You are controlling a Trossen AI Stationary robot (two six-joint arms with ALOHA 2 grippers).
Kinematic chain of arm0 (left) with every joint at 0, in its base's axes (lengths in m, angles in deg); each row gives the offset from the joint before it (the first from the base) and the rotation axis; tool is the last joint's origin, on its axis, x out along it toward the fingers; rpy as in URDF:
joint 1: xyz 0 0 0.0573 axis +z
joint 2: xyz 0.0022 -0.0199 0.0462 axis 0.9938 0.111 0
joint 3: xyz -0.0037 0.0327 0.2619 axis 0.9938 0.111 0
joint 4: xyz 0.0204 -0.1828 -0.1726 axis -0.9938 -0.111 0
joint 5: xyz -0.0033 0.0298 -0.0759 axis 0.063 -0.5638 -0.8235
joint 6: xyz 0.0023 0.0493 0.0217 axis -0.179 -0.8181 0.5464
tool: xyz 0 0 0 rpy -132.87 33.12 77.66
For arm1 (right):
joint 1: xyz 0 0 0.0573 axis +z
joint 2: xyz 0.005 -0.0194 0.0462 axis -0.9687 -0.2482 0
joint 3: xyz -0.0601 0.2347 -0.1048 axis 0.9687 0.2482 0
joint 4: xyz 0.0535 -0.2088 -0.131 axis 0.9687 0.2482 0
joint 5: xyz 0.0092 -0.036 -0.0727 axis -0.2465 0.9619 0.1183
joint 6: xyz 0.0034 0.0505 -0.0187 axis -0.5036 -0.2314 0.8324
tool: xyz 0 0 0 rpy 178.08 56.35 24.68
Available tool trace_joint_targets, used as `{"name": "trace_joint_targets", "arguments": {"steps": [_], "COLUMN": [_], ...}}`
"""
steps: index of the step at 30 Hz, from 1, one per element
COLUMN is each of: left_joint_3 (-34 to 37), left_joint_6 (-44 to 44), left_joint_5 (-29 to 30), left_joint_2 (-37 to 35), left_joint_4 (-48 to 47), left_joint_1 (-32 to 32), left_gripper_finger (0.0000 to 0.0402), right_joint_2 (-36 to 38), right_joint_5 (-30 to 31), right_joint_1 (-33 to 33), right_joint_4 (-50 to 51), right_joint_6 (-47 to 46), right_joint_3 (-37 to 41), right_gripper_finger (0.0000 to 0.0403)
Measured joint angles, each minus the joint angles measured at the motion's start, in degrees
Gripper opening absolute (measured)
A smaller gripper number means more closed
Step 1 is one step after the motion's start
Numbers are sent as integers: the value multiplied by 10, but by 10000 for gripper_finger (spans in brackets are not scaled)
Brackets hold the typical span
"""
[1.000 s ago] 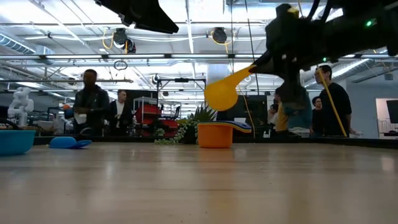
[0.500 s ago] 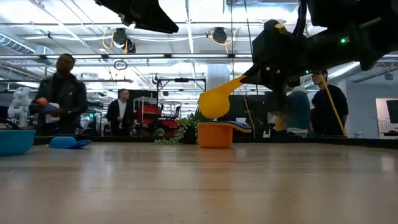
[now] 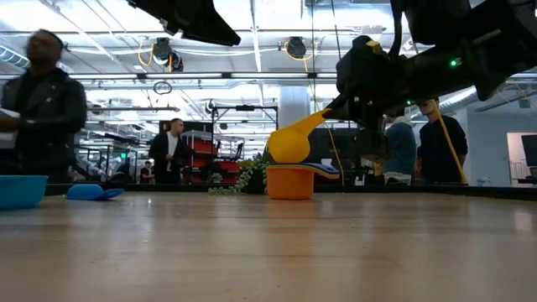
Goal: Nest measuring cups in basket
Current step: Stack the yellow measuring cups on top of the violet measuring cups
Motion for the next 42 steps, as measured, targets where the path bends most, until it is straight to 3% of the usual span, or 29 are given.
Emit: {"name": "trace_joint_targets", "arguments": {"steps": [13,31,42], "left_joint_3": [0,0,0], "left_joint_6": [0,1,1], "left_joint_5": [0,0,0], "left_joint_2": [0,0,0], "left_joint_4": [0,-4,-4], "left_joint_1": [0,0,0], "left_gripper_finger": [140,140,140], "right_joint_2": [0,0,0], "right_joint_5": [-33,-59,-76], "right_joint_1": [-12,-11,-11], "right_joint_4": [52,65,87], "right_joint_6": [-38,-110,-170], "right_joint_3": [0,0,0], "right_gripper_finger": [4,116,130]}}
